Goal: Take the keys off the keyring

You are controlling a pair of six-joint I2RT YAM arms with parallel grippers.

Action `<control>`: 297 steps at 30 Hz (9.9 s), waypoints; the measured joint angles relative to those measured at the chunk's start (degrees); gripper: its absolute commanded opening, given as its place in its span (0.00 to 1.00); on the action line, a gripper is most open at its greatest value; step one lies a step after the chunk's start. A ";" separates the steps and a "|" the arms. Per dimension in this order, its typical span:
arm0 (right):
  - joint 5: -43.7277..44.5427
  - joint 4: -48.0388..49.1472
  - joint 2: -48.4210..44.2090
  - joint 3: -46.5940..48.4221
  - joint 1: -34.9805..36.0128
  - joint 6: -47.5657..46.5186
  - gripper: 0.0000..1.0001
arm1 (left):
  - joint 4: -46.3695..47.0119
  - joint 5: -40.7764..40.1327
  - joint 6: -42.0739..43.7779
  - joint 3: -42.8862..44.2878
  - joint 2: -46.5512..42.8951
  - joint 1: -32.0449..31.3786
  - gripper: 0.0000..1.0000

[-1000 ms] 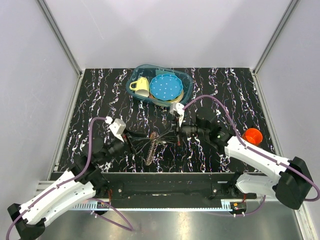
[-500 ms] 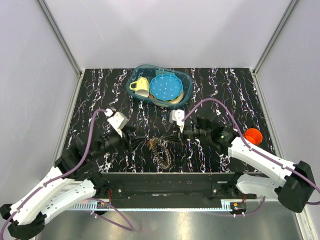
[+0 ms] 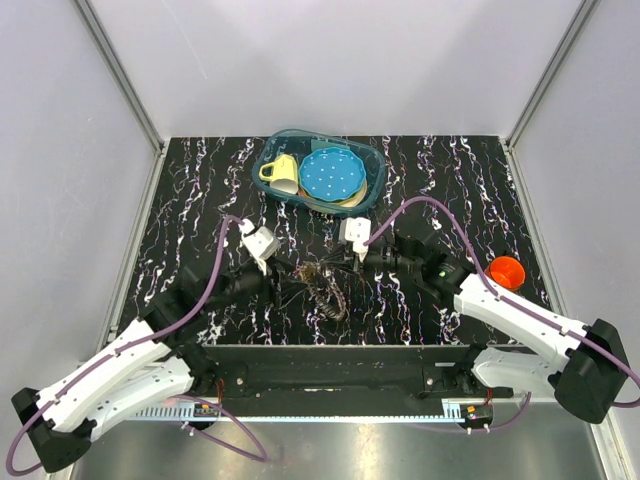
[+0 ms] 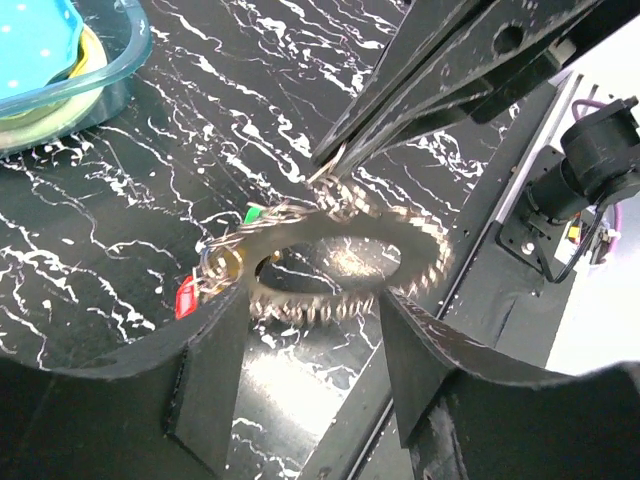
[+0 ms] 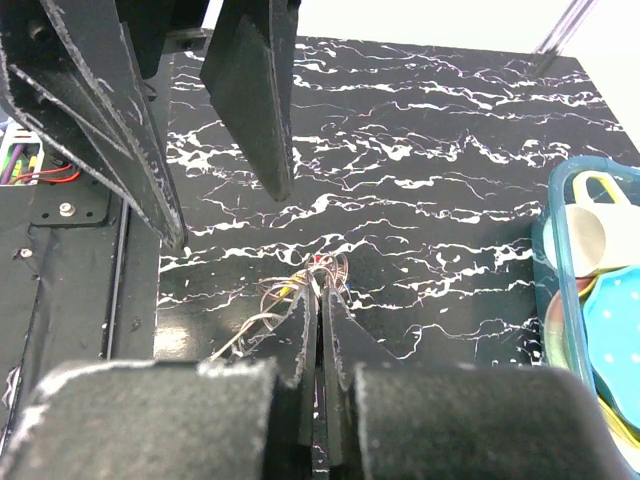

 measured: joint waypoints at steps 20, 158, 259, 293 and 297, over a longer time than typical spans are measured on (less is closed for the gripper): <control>1.64 1.03 0.46 0.00 0.00 4.87 0.00 | 12.35 0.90 -4.07 -0.74 9.97 0.00 0.43; -8.87 19.02 0.94 -5.22 -5.79 7.96 0.00 | 24.46 -3.93 3.28 -4.15 8.98 -2.82 0.37; -26.18 21.90 8.02 1.36 -5.03 -8.83 0.00 | 19.12 -8.70 -6.64 -11.80 -9.88 -3.48 0.54; -23.41 22.67 7.89 -0.17 -4.13 -9.18 0.00 | 19.67 -6.78 -8.33 -9.31 -6.99 -3.37 0.42; -22.43 22.10 7.89 -0.17 -3.76 -9.16 0.00 | 18.60 -6.88 -7.50 -8.96 -5.90 -3.37 0.40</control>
